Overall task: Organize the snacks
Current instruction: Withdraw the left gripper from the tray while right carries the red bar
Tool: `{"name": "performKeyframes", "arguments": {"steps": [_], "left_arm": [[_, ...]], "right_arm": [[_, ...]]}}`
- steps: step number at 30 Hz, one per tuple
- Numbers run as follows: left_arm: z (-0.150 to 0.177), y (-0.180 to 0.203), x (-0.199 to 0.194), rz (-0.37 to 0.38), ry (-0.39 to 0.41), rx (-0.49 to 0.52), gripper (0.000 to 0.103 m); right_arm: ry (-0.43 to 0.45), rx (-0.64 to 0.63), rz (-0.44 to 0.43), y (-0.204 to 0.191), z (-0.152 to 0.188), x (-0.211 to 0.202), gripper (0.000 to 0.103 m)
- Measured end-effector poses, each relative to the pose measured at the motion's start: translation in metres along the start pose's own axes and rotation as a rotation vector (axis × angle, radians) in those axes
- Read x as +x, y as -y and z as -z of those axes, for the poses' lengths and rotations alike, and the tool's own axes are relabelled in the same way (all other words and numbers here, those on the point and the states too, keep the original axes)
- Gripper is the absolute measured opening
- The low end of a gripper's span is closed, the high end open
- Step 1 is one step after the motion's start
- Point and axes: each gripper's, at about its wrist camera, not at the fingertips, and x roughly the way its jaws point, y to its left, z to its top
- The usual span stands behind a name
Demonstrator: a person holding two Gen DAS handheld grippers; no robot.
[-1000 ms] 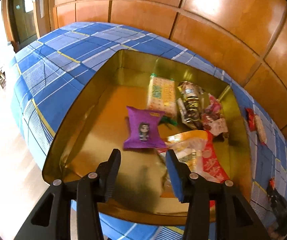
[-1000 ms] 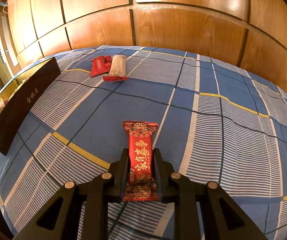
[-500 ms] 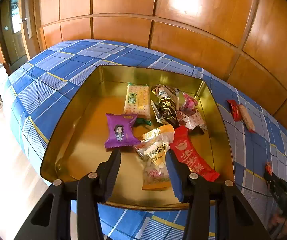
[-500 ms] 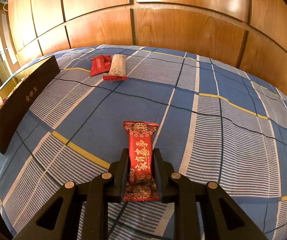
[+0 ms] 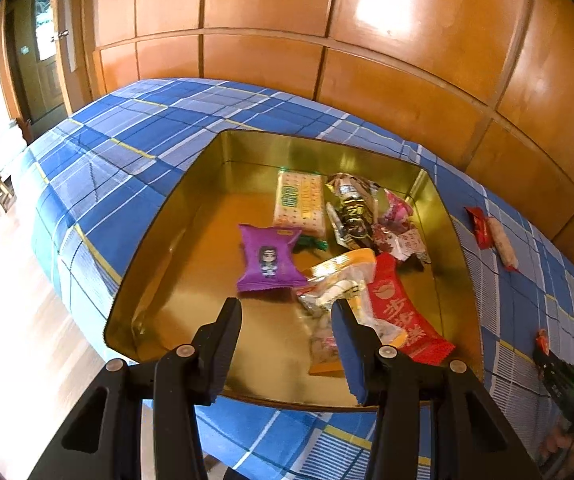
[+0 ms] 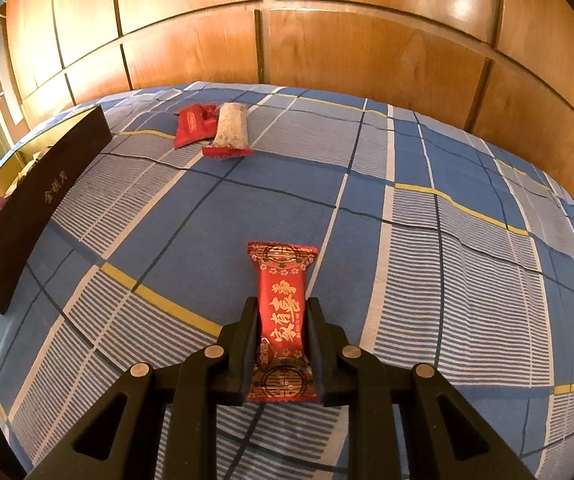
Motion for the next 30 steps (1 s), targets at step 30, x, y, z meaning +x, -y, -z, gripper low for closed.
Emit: {"name": "performKeyframes", "arguments": {"steps": [30], "left_arm": [[0.007, -0.034, -0.002, -0.047, 0.029, -0.062, 0.047]], "right_arm": [[0.012, -0.249, -0.374, -0.128, -0.055, -0.047, 0.022]]}}
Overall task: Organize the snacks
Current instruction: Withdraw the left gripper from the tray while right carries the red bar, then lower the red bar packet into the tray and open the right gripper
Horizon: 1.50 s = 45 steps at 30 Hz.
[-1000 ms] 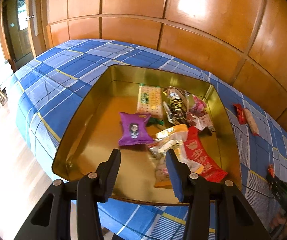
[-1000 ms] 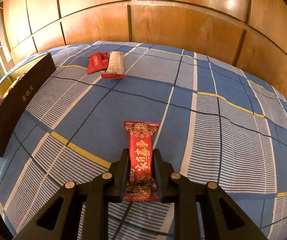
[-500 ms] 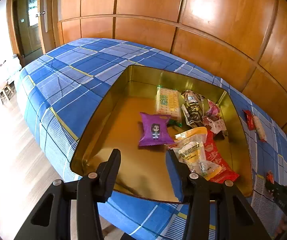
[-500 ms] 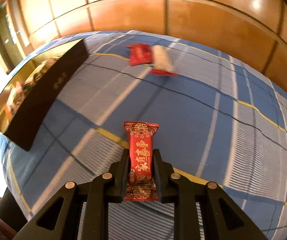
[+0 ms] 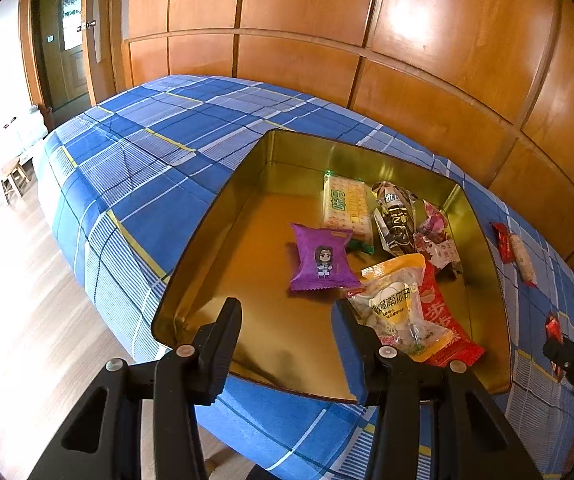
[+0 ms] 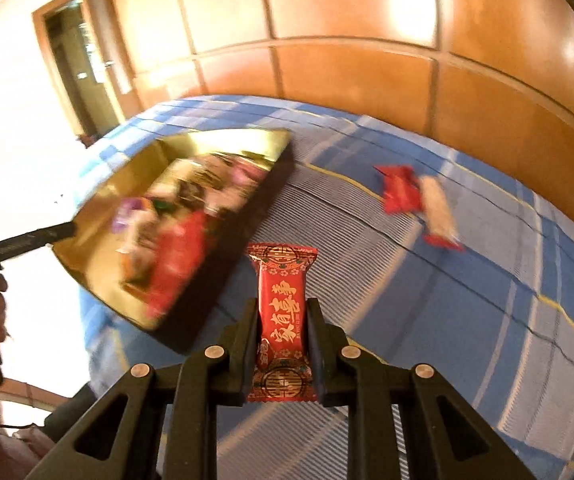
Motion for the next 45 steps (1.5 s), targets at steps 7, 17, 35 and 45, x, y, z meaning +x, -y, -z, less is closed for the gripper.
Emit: {"name": "performKeyframes", "arguments": {"steps": [7, 17, 35, 45], "left_arm": [[-0.005, -0.009, -0.005, -0.015, 0.026, -0.032, 0.047], [-0.010, -0.039, -0.008, -0.066, 0.044, -0.094, 0.047], [-0.001, -0.026, 0.002, -0.040, 0.009, -0.053, 0.047], [0.002, -0.014, -0.003, -0.032, 0.011, -0.016, 0.047]], "right_arm": [[0.010, -0.171, -0.171, -0.064, -0.042, 0.010, 0.022], [-0.073, -0.345, -0.326, -0.152, -0.072, 0.068, 0.022], [-0.217, -0.379, -0.260, -0.155, -0.045, 0.123, 0.020], [-0.181, -0.365, -0.263, -0.159, -0.040, 0.107, 0.015]]}}
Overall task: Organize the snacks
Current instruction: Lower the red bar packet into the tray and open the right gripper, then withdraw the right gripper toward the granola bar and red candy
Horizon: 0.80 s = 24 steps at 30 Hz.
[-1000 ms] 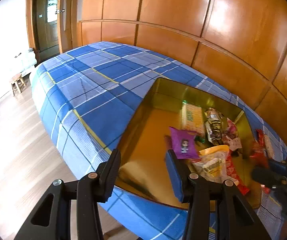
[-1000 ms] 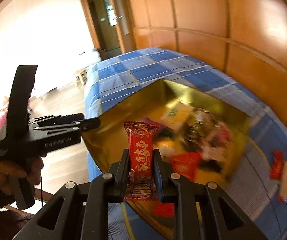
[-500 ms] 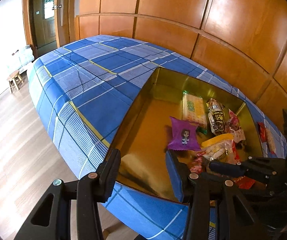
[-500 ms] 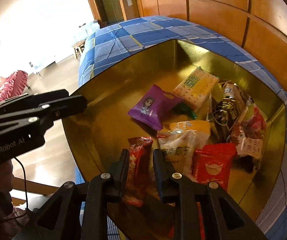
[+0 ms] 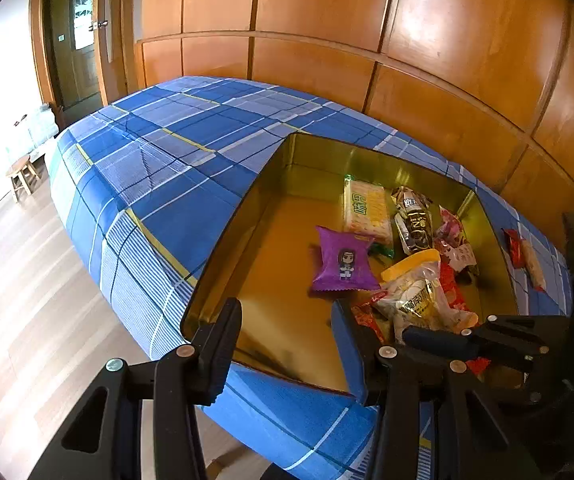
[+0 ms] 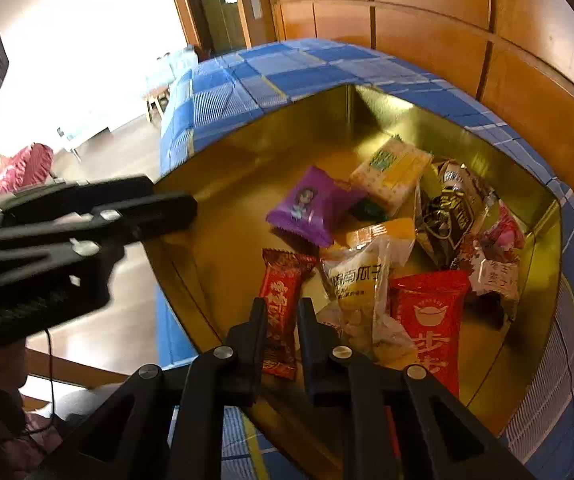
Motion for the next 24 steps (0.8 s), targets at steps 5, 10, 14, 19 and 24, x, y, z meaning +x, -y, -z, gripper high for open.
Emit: {"name": "performKeyframes", "arguments": {"steps": [5, 10, 14, 19, 24], "left_arm": [[0.000, 0.003, -0.003, 0.006, 0.006, 0.008, 0.047], [0.001, 0.008, -0.004, 0.014, 0.007, 0.022, 0.047], [0.003, 0.014, -0.007, 0.022, 0.009, 0.038, 0.047], [0.004, 0.022, -0.010, 0.028, 0.016, 0.066, 0.047], [0.006, 0.032, -0.013, 0.036, 0.020, 0.097, 0.047]], "right_arm": [[0.046, 0.026, 0.009, 0.001, 0.002, -0.016, 0.015], [0.101, 0.096, 0.037, 0.011, 0.007, -0.033, 0.015], [0.143, 0.125, 0.072, 0.016, 0.013, -0.048, 0.015], [0.192, 0.192, 0.115, 0.032, 0.026, -0.071, 0.015], [0.215, 0.257, 0.163, 0.048, 0.041, -0.087, 0.015]]}}
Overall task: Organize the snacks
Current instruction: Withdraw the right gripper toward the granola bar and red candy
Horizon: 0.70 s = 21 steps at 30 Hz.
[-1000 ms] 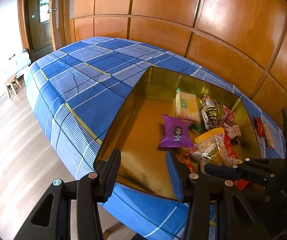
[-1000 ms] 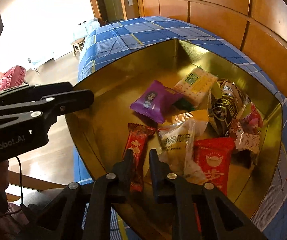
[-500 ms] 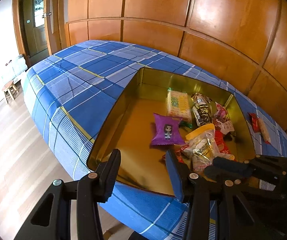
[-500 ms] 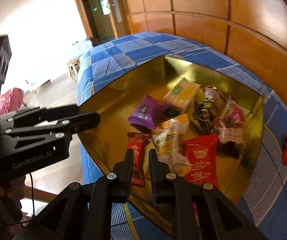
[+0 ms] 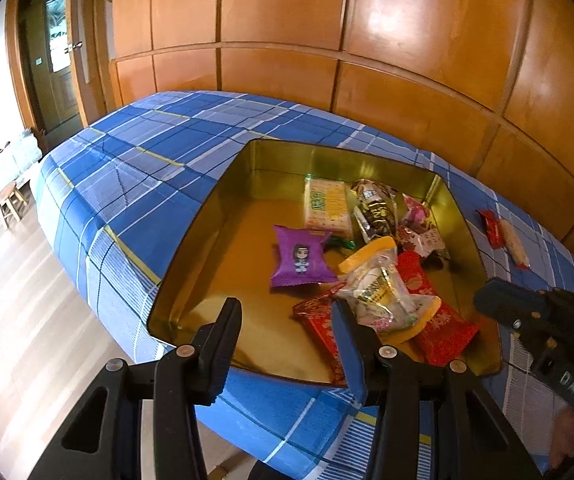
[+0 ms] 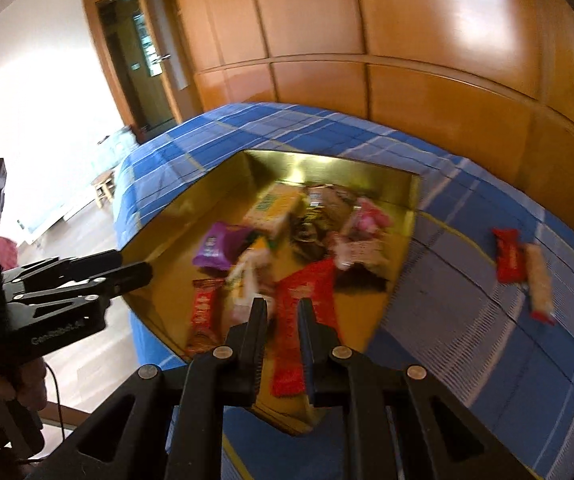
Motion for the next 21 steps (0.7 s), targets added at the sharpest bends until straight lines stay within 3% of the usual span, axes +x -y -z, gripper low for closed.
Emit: {"name": "performKeyframes", "arguments": {"steps": [21], "left_arm": [[0.003, 0.046, -0.007, 0.051, 0.006, 0.129, 0.047]], "right_arm": [[0.001, 0.312, 0.248, 0.109, 0.061, -0.045, 0.018]]}}
